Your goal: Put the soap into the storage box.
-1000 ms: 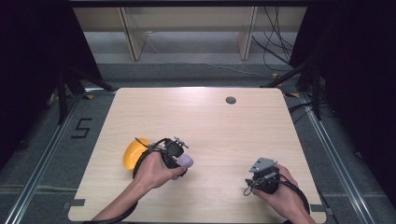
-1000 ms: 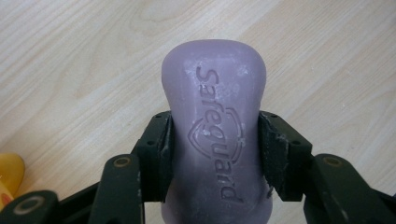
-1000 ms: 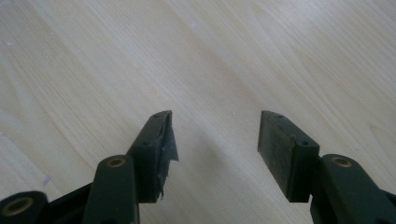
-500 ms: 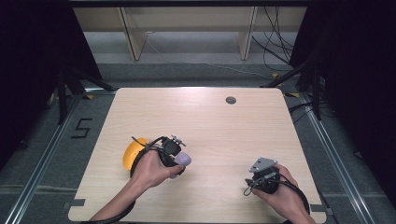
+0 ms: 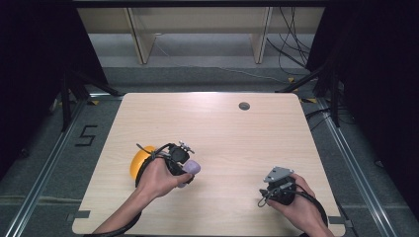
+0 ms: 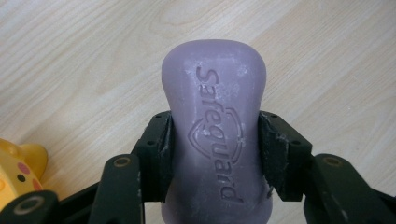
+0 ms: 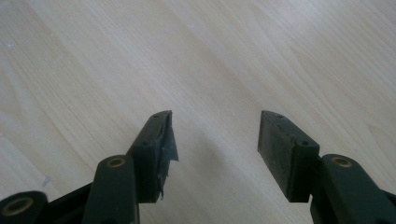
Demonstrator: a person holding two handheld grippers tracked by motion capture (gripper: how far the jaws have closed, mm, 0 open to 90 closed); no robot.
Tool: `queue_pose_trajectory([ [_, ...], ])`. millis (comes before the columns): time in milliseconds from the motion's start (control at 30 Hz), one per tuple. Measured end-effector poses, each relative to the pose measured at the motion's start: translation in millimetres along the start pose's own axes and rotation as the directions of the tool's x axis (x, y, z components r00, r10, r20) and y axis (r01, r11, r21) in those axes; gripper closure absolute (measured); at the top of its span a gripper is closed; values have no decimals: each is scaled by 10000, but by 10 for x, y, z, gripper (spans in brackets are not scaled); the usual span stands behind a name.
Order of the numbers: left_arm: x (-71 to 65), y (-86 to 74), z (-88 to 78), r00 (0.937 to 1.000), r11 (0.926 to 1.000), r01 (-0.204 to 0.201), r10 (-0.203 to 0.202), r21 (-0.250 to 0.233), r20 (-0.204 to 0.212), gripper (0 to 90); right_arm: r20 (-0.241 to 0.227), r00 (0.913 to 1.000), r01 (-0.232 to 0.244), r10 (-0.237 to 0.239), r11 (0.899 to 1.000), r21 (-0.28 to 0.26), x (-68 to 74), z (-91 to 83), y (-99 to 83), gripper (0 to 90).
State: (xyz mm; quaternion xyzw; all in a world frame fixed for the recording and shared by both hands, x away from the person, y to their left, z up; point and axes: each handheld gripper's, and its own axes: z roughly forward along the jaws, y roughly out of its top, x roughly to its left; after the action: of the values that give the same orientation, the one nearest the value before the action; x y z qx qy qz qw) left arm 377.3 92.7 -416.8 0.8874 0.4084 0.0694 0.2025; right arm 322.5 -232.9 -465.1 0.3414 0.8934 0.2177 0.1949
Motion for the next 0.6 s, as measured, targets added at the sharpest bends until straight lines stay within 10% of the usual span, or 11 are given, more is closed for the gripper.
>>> queue_pose_trajectory([
  [600, 59, -14, -64, 9999, 9998, 134, -134, -158, -57, 484, 61, 10000, -48, 49, 10000, -61, 0, 0, 2, 454],
])
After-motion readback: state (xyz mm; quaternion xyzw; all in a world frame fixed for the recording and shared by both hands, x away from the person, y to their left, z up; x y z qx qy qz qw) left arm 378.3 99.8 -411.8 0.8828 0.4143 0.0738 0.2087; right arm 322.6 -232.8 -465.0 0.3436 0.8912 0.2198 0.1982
